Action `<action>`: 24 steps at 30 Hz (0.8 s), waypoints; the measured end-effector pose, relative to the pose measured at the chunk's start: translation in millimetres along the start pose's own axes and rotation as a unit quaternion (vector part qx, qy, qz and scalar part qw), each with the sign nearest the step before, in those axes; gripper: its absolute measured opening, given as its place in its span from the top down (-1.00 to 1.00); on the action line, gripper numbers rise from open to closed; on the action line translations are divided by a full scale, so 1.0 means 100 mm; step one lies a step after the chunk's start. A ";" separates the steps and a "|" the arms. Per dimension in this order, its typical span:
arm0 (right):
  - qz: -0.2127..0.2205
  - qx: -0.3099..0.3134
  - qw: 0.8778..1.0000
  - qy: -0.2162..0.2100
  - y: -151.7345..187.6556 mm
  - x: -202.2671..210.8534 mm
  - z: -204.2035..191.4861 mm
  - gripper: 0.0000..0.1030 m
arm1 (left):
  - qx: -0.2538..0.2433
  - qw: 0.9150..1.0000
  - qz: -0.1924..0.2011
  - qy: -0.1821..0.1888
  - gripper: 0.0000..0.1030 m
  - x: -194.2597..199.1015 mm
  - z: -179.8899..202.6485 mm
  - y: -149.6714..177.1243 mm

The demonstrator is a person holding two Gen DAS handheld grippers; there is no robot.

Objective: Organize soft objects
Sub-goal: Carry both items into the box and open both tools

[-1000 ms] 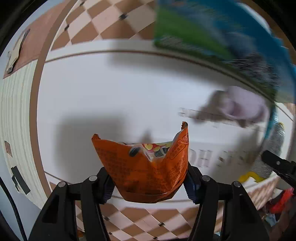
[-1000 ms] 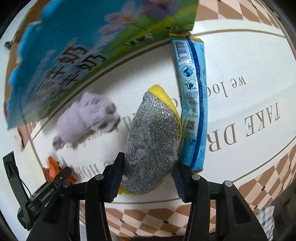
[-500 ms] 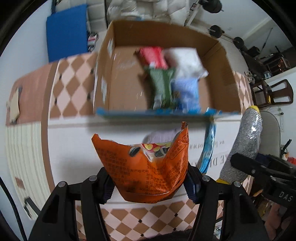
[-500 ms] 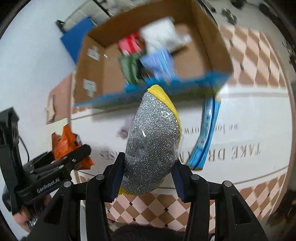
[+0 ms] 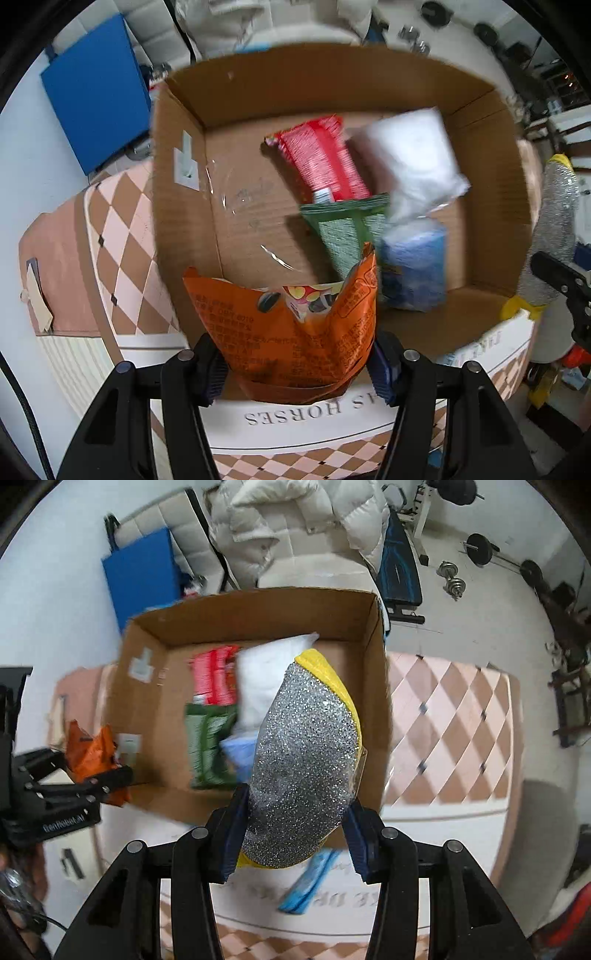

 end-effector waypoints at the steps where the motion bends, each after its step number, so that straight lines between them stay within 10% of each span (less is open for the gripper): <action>1: -0.014 0.010 1.000 0.011 -0.09 -0.09 0.01 0.02 | -0.001 1.000 -0.010 -0.003 -0.16 -0.08 -0.02 -0.06; 24: -0.140 0.076 0.985 0.060 -0.33 -1.35 -0.05 0.00 | -0.005 0.991 -0.133 -0.004 -0.19 -1.01 -0.03 -0.11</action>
Point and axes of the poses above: each gripper's, at about its wrist camera, not at the fingertips, and x roughly against the way its jaws point, z to its right, y to its underside, the point moved 5 cm from there along -x, roughly the way its jaws point, and after that the axes turned 9 degrees about -z, right-handed, at the moved point
